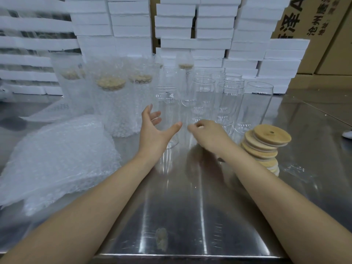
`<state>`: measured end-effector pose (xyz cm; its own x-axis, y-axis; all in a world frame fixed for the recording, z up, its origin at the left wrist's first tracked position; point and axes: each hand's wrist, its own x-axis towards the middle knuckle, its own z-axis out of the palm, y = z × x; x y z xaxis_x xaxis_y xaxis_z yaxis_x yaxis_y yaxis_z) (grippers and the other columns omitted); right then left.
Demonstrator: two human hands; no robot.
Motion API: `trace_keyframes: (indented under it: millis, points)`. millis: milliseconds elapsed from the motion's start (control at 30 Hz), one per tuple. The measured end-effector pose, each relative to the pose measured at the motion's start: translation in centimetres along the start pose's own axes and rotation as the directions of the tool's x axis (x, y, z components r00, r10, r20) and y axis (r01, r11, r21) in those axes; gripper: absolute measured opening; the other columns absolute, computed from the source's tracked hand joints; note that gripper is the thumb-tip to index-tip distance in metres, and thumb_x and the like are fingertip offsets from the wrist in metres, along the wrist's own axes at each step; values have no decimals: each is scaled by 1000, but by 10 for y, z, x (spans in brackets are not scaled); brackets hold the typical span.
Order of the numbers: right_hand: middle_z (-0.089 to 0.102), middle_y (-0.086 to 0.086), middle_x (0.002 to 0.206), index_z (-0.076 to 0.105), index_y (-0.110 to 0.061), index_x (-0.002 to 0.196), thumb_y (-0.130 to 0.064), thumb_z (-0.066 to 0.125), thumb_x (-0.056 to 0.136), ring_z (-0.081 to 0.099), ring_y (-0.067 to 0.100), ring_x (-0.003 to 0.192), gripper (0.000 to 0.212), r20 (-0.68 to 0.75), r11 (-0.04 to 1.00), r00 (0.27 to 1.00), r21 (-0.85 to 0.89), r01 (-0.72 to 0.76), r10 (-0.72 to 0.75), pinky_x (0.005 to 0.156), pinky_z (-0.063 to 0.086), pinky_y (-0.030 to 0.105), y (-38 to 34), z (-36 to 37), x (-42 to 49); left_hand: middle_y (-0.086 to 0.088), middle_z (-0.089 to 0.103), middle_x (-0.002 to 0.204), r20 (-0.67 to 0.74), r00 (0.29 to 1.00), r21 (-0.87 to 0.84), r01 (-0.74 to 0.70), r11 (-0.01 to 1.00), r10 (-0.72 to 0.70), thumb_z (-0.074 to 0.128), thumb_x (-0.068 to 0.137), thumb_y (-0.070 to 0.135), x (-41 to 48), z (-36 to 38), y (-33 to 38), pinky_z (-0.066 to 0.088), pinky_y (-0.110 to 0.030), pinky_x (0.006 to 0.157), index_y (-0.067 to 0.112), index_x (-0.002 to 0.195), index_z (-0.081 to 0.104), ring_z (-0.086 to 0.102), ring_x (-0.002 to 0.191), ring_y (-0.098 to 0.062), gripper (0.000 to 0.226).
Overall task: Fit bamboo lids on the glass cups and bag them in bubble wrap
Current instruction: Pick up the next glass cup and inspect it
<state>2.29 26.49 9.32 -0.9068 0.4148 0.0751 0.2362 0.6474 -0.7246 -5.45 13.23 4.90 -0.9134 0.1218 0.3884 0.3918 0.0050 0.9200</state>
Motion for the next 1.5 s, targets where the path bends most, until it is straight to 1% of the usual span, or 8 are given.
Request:
trace_keyframes:
  millis: [67, 133, 467, 633, 800, 1033, 1300, 1500]
  points:
    - [65, 6, 72, 60, -13, 82, -35, 40, 89, 63, 28, 69, 31, 103, 848, 991, 515, -123, 81, 51, 45, 22, -6, -7, 3, 8, 49, 129, -2, 1000, 0, 2, 1000, -2, 84, 72, 31, 0, 0, 1, 39, -17, 90, 25, 146, 25, 50, 120, -7, 94]
    - [68, 15, 90, 58, -11, 99, -25, 32, 93, 70, 35, 70, 30, 267, 467, 960, 840, -275, 85, 46, 45, 20, -10, -10, 4, 8, 48, 129, 5, 1000, 8, 1, 1000, -1, 84, 71, 33, -1, -1, 2, 39, -17, 89, 25, 146, 24, 50, 118, -6, 96]
    - [61, 18, 119, 58, -13, 114, -10, 41, 102, 69, 32, 87, 21, 130, 149, 991, 980, -134, 42, 52, 55, 25, -7, -6, 6, 8, 49, 130, 32, 999, -10, 8, 1000, -8, 84, 72, 30, -2, 0, 4, 39, -17, 91, 25, 146, 25, 50, 119, -6, 95]
    - [48, 25, 137, 27, -2, 146, 12, 51, 90, 65, 33, 110, 63, -17, -42, 998, 999, 14, -68, 86, 58, 33, -10, -14, 6, 11, 49, 128, 131, 991, -16, -13, 1000, 15, 83, 74, 26, -10, 2, 8, 39, -26, 103, 27, 145, 26, 50, 120, -4, 92]
    - [48, 18, 139, 18, -3, 151, 7, 62, 88, 63, 31, 115, 78, -202, 25, 971, 978, 207, -125, 90, 56, 31, -18, -17, 1, 10, 50, 129, 233, 972, -21, -33, 999, 37, 82, 74, 24, -17, 6, 13, 40, -27, 105, 27, 145, 25, 50, 119, 2, 91]
    - [59, -5, 126, 37, -10, 147, -7, 80, 77, 64, -5, 102, 82, -447, 471, 872, 737, 486, -200, 87, 51, 18, -19, -23, -1, 10, 50, 133, 351, 935, -17, -48, 999, 50, 81, 74, 30, -21, 7, 14, 43, -22, 100, 29, 146, 24, 52, 120, 1, 93]
    - [62, -13, 116, 64, -30, 114, -43, 75, 80, 58, 4, 109, 38, -484, 725, 810, 419, 546, -331, 87, 48, 24, -20, -16, -10, 18, 52, 130, 422, 903, 13, -98, 995, 83, 82, 68, 41, -23, 6, 16, 43, -24, 101, 30, 147, 25, 51, 119, 5, 98]
    - [52, -17, 120, 65, -21, 109, -34, 63, 93, 50, -7, 112, 21, -451, 767, 779, 268, 583, -435, 92, 40, 12, -24, -13, -13, 22, 54, 123, 449, 891, 21, -83, 996, 64, 80, 65, 48, -26, 9, 18, 45, -32, 103, 29, 146, 25, 53, 118, 2, 100]
